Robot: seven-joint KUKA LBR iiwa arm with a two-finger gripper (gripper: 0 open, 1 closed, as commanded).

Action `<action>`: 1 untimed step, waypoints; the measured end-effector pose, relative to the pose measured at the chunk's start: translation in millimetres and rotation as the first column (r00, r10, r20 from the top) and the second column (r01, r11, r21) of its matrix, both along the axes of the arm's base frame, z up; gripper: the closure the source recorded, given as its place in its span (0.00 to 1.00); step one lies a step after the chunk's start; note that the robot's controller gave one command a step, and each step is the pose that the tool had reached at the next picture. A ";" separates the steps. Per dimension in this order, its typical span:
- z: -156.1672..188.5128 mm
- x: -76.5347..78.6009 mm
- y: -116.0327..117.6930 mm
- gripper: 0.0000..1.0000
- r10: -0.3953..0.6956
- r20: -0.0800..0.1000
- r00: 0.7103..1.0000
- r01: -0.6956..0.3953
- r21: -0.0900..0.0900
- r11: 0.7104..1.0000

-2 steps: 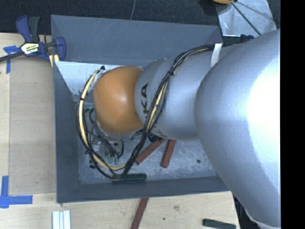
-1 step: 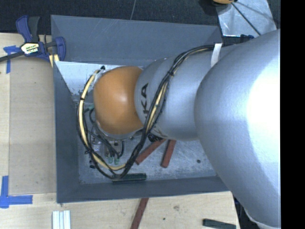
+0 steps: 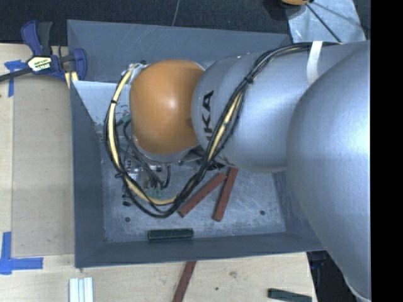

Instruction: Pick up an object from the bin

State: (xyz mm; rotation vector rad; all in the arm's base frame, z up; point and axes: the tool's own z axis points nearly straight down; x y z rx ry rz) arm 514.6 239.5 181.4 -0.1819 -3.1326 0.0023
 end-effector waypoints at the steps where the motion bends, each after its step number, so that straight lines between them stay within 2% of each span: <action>1: 13.2 29.9 -1.2 1.00 0.096 0.017 0.995 -0.096 0.005 0.995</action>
Offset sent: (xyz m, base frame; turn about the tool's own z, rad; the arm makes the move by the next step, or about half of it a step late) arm -0.0179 -0.0179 0.2122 0.0795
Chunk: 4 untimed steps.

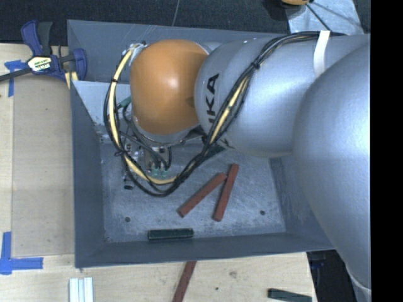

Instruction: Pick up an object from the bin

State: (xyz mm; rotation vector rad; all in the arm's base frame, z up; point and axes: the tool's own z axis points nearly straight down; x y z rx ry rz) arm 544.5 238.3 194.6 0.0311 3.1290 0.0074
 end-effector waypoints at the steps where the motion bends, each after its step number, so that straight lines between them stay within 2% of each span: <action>1: 29.8 -13.0 -6.8 1.00 0.008 -0.019 1.000 -0.008 -0.007 1.000; 2: -23.9 0.3 -45.6 0.00 0.096 -0.012 0.995 -0.096 -0.005 0.995; 3: -22.3 0.4 -45.8 0.00 0.094 -0.011 0.996 -0.094 -0.004 0.996; 4: -52.5 6.5 -115.2 1.00 0.236 -0.011 0.972 -0.236 -0.005 0.972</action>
Offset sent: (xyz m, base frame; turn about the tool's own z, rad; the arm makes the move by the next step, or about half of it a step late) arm 0.0000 -0.0451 -0.0222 -0.0951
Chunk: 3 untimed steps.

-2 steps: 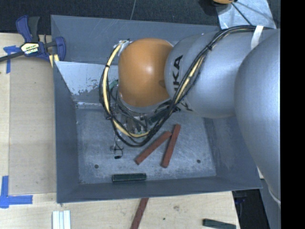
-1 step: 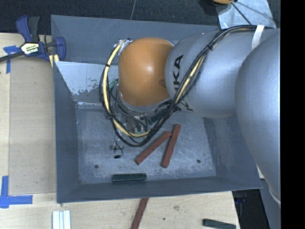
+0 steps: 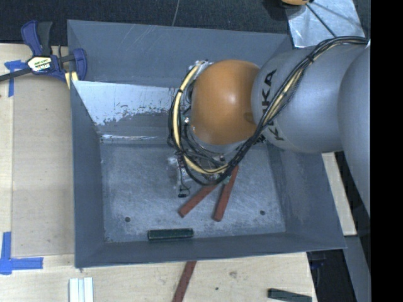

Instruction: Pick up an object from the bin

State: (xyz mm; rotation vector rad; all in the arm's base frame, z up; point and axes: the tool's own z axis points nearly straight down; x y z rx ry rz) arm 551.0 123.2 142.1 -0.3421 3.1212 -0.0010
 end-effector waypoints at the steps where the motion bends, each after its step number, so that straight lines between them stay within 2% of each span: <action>1: 0.3 0.0 0.9 0.00 0.000 0.000 1.000 0.000 0.001 1.000; 2: 0.3 0.0 0.8 0.00 0.000 0.000 1.000 0.000 0.001 1.000; 3: -9.4 4.0 -45.4 0.00 0.072 0.001 0.997 -0.072 0.002 0.997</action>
Offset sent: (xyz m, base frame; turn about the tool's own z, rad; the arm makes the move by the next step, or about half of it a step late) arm 0.0000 0.0000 0.0000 0.0000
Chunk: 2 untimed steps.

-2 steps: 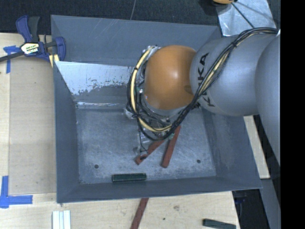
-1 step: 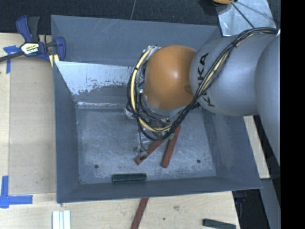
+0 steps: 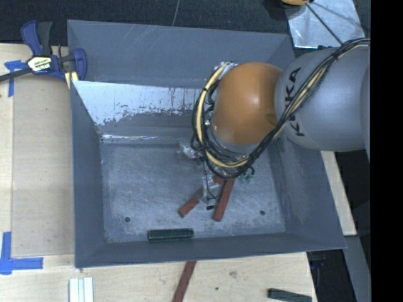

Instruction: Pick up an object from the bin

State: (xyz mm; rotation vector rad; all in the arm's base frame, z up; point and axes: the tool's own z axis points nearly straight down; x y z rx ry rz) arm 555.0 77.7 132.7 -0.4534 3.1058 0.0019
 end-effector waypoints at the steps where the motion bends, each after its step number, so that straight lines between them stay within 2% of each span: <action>1: -56.1 -2.2 -24.2 1.00 0.153 -0.001 0.988 -0.153 -0.001 0.988; 2: -56.1 -2.2 -24.2 1.00 0.153 -0.001 0.988 -0.153 -0.001 0.988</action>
Offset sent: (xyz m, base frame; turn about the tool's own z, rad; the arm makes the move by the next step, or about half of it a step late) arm 0.0000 0.0000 0.0000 0.0000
